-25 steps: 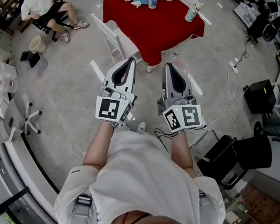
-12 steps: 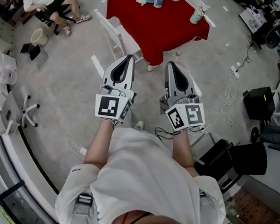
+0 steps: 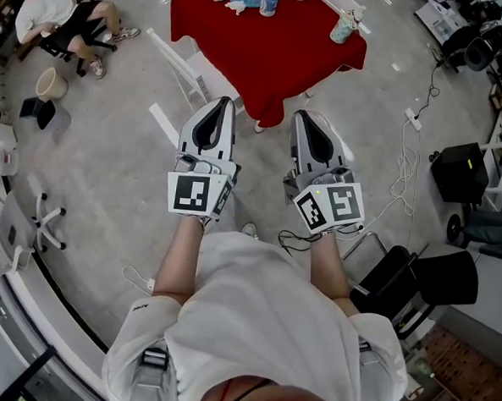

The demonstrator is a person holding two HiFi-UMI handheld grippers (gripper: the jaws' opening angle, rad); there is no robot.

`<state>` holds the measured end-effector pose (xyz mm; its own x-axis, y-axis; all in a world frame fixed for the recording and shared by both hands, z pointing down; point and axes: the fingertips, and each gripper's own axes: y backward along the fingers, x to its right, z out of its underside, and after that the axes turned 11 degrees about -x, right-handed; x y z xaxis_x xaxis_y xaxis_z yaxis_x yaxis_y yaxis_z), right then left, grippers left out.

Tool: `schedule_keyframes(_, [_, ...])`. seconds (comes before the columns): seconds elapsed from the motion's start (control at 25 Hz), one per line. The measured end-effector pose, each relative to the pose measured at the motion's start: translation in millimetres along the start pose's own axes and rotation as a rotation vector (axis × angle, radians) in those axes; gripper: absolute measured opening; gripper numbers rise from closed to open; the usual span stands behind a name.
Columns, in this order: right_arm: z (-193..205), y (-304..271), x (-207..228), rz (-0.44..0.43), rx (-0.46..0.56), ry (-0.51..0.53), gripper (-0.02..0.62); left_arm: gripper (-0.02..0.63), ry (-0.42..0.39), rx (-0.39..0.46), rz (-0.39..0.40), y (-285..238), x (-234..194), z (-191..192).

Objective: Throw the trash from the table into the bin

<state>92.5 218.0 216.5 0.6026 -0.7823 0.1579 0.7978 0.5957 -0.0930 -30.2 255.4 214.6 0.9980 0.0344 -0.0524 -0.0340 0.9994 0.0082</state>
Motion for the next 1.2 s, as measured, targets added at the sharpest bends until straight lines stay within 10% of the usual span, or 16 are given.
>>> schedule_keyframes(1.2, [-27,-260,57,0.18,-0.055,0.022,0.009,0.005,0.059,-0.015,0.149,-216,-173,1])
